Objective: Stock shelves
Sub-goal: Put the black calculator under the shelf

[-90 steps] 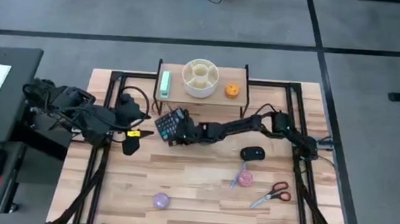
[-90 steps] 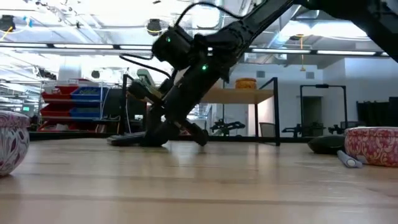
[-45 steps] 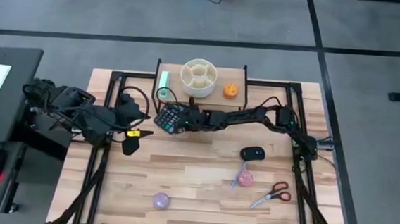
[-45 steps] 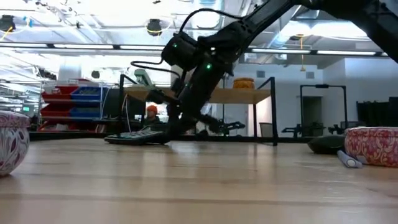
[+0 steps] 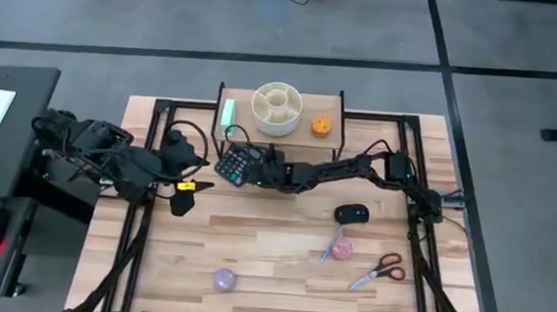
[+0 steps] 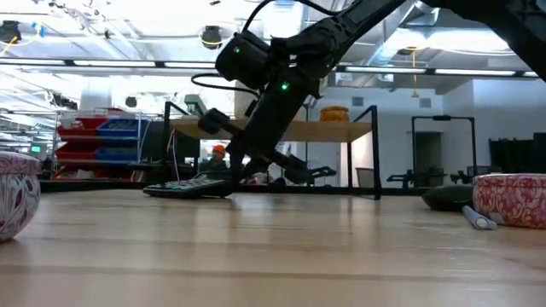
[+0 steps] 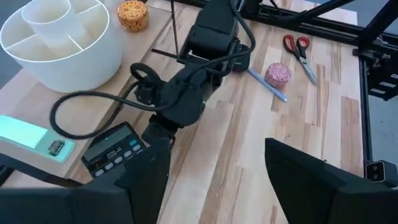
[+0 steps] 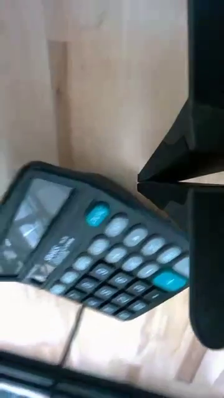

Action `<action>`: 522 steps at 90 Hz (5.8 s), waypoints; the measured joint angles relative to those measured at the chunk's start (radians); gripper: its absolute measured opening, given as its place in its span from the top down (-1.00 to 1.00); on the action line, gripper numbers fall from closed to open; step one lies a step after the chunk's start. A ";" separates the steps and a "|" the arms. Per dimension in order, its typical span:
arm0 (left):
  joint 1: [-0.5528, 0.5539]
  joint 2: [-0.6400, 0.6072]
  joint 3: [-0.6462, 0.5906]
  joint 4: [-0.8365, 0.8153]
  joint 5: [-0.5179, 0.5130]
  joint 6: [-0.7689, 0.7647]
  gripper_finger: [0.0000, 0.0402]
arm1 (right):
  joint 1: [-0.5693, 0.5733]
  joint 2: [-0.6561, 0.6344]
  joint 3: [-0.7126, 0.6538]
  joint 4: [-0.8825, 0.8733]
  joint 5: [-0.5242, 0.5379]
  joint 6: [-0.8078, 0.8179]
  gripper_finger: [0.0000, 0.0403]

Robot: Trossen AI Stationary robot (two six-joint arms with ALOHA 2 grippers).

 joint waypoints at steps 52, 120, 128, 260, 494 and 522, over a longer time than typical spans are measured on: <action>0.000 0.000 0.000 0.000 0.000 0.000 -0.18 | -0.053 0.000 -0.001 0.120 0.008 -0.071 1.00; 0.000 0.000 0.000 -0.001 0.001 0.003 -0.18 | 0.098 0.000 0.000 -0.011 0.067 0.026 1.00; 0.000 0.000 0.000 -0.001 0.001 0.003 -0.18 | 0.091 0.000 0.000 -0.001 0.086 0.043 1.00; 0.000 0.000 0.000 -0.037 0.025 -0.024 -0.18 | 0.092 0.107 0.004 0.302 -0.339 -0.592 1.00; 0.000 0.000 0.000 -0.036 0.021 -0.053 -0.18 | -0.062 0.097 0.026 0.146 -0.011 -0.332 1.00; 0.000 0.000 0.000 -0.036 0.021 -0.053 -0.18 | -0.022 0.098 0.029 0.133 0.062 -0.314 1.00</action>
